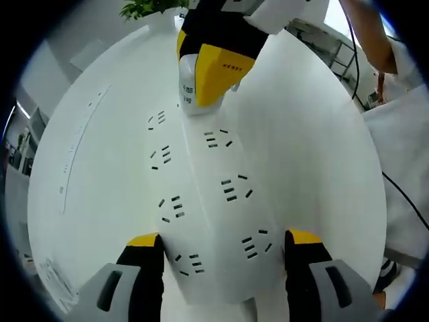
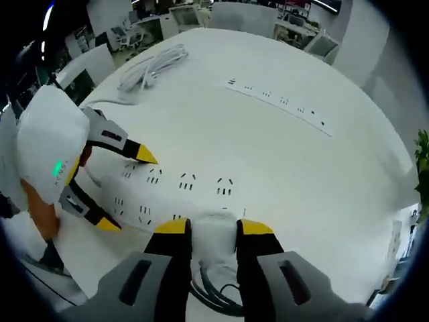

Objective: Straighten the power strip on the desk, plug the charger into it

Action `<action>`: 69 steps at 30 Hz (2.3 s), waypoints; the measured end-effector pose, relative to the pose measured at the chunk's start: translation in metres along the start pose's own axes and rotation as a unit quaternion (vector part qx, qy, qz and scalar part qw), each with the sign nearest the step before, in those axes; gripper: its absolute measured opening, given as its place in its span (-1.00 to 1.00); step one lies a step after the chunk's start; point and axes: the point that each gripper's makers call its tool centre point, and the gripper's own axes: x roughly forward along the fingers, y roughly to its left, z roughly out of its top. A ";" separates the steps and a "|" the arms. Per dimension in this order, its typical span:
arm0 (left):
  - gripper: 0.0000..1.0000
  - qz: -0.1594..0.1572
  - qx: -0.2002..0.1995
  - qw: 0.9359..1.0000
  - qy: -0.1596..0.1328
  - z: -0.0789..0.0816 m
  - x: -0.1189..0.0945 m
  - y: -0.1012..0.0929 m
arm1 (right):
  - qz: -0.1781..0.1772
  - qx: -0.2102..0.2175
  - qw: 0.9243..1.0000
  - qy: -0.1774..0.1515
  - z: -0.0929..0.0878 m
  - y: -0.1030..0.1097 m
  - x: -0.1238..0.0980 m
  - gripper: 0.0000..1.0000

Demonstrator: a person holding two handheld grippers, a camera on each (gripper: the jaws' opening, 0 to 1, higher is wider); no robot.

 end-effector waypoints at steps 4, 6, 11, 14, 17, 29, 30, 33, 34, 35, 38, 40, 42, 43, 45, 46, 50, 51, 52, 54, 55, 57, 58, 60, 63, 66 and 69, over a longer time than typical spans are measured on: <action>0.47 0.001 -0.003 1.000 0.001 0.000 0.000 0.000 | 0.002 0.020 1.000 0.009 -0.004 -0.001 0.008 -0.52; 0.48 0.001 -0.003 1.000 0.001 -0.001 -0.001 0.001 | 0.000 0.017 1.000 0.008 -0.003 0.001 0.011 -0.51; 0.49 0.002 -0.005 1.000 0.002 -0.001 -0.001 0.001 | -0.001 0.014 1.000 0.008 -0.002 0.001 0.015 -0.48; 0.49 0.002 -0.007 1.000 -0.001 -0.002 -0.001 0.002 | -0.002 0.006 1.000 0.004 -0.001 0.001 0.017 -0.46; 0.49 0.002 -0.009 1.000 -0.005 -0.003 -0.001 0.002 | 0.003 0.007 1.000 -0.001 0.000 0.001 0.017 -0.45; 0.50 0.002 -0.009 1.000 -0.009 -0.001 0.000 0.001 | 0.060 -0.062 0.968 -0.237 0.029 -0.018 -0.074 -0.20; 0.50 0.002 -0.009 1.000 -0.009 -0.001 0.000 0.000 | 0.060 -0.074 0.963 -0.251 0.027 -0.021 -0.081 -0.07; 0.50 0.002 -0.010 1.000 -0.008 0.000 0.000 0.000 | 0.056 -0.074 0.950 -0.298 0.024 -0.032 -0.102 0.10; 0.50 0.003 -0.011 1.000 -0.008 0.000 0.000 -0.001 | 0.063 -0.077 0.946 -0.308 0.021 -0.032 -0.107 0.09; 0.50 0.003 -0.011 1.000 -0.008 0.000 0.000 -0.001 | 0.068 -0.086 0.940 -0.323 0.019 -0.031 -0.113 0.09; 0.50 0.003 -0.012 1.000 -0.007 0.000 0.000 0.000 | 0.068 -0.132 0.904 -0.401 0.022 -0.024 -0.140 0.11; 0.50 0.003 -0.012 1.000 -0.008 0.000 0.000 0.000 | 0.049 -0.199 0.840 -0.502 0.017 -0.009 -0.170 0.10; 0.50 0.003 -0.012 1.000 -0.009 0.001 0.000 -0.001 | 0.059 -0.175 0.814 -0.550 0.004 -0.004 -0.182 0.18; 0.50 0.003 -0.012 1.000 -0.009 0.001 0.000 -0.001 | 0.082 -0.157 0.789 -0.589 0.000 0.001 -0.189 0.30; 0.50 0.003 -0.012 1.000 -0.009 0.002 0.000 -0.001 | 0.132 -0.098 0.738 -0.655 0.008 0.009 -0.193 0.62; 0.50 0.003 -0.012 1.000 -0.008 0.002 0.001 -0.001 | 0.157 -0.058 0.713 -0.681 0.018 0.008 -0.189 0.71; 0.50 0.004 -0.013 1.000 -0.011 0.003 0.001 -0.002 | 0.263 0.021 0.693 -0.671 0.043 0.013 -0.167 0.78; 0.50 0.003 -0.013 1.000 -0.014 0.003 0.001 -0.002 | 0.240 -0.004 0.701 -0.671 0.042 0.011 -0.167 0.77; 0.50 0.003 -0.012 1.000 -0.016 0.003 0.001 -0.002 | 0.218 -0.031 0.711 -0.668 0.039 0.011 -0.166 0.78; 0.50 0.002 -0.011 1.000 -0.015 0.004 0.001 -0.003 | 0.195 -0.070 0.740 -0.640 0.032 0.007 -0.153 0.83; 0.50 0.002 -0.009 1.000 -0.014 0.004 0.001 -0.003 | 0.192 -0.074 0.751 -0.628 0.029 0.004 -0.148 0.83; 0.51 0.002 -0.008 1.000 -0.010 0.005 0.002 -0.003 | 0.208 -0.062 0.772 -0.598 0.022 -0.004 -0.135 0.84; 0.51 0.002 -0.008 1.000 -0.009 0.005 0.002 -0.003 | 0.214 -0.058 0.768 -0.601 0.022 -0.009 -0.134 0.84; 0.51 0.002 -0.007 1.000 -0.010 0.005 0.002 -0.003 | 0.233 -0.021 0.760 -0.607 0.023 -0.019 -0.131 0.84; 0.51 0.002 -0.008 1.000 -0.013 0.006 0.002 -0.004 | 0.225 -0.016 0.770 -0.597 0.023 -0.026 -0.118 0.68; 0.51 0.002 -0.009 1.000 -0.017 0.006 0.002 -0.004 | 0.189 -0.062 0.808 -0.555 0.016 -0.027 -0.093 0.75; 0.51 0.001 -0.007 1.000 -0.016 0.006 0.002 -0.004 | 0.189 -0.113 0.826 -0.520 0.006 -0.020 -0.077 0.69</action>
